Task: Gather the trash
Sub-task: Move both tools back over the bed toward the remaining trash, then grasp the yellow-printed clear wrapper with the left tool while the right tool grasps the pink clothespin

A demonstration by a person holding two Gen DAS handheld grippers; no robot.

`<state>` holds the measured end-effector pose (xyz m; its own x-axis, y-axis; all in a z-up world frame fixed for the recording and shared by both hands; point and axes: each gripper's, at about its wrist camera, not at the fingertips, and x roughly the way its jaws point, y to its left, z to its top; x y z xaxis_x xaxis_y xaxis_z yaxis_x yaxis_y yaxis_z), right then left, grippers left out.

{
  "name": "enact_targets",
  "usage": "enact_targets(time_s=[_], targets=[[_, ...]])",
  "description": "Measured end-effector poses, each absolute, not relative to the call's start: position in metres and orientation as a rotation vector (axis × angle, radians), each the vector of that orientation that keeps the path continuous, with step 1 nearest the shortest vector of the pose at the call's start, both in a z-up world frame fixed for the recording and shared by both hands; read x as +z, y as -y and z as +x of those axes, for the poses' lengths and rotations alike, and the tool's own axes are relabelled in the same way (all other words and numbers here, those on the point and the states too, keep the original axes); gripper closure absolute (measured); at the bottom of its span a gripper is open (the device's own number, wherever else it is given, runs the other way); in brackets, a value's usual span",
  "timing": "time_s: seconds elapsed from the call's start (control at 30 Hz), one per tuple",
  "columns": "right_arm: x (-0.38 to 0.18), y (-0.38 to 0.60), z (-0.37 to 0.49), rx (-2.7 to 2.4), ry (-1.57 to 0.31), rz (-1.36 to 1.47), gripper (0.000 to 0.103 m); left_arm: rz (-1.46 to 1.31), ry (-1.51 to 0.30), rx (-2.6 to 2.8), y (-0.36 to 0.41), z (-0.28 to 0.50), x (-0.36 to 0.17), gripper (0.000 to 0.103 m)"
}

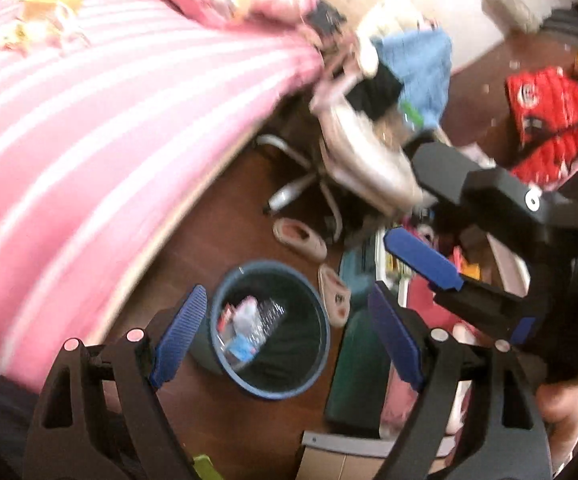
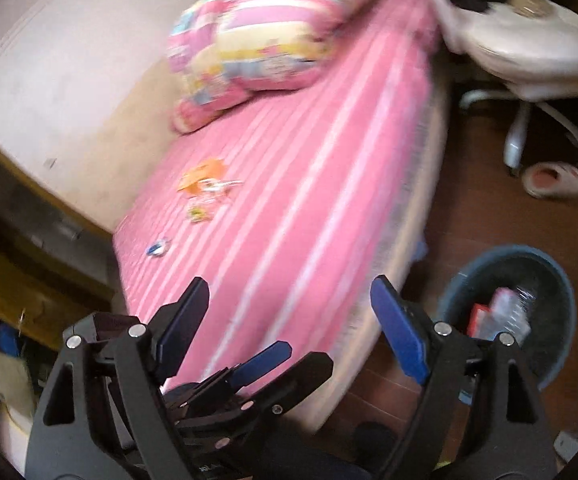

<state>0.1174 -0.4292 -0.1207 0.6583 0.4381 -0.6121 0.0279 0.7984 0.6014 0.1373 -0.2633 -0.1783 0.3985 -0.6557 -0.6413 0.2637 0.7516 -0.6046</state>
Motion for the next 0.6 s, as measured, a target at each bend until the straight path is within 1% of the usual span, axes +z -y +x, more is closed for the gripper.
enact_targets(time_s=[0.13, 0.27, 0.43, 0.6], targets=[[-0.099, 0.379, 0.140, 0.335, -0.804, 0.529, 0.020, -0.510, -0.941, -0.555, 0.214, 0.146, -0.157, 0.017], [-0.086, 0.324, 0.170, 0.397, -0.777, 0.397, 0.020, -0.557, -0.897, -0.495, 0.162, 0.160, -0.146, 0.016], [-0.092, 0.278, 0.206, 0.434, -0.775, 0.298, 0.020, -0.616, -0.883, -0.415, 0.097, 0.190, -0.159, 0.015], [-0.120, 0.240, 0.263, 0.428, -0.810, 0.195, 0.020, -0.641, -0.893, -0.348, 0.048, 0.232, -0.185, 0.015]])
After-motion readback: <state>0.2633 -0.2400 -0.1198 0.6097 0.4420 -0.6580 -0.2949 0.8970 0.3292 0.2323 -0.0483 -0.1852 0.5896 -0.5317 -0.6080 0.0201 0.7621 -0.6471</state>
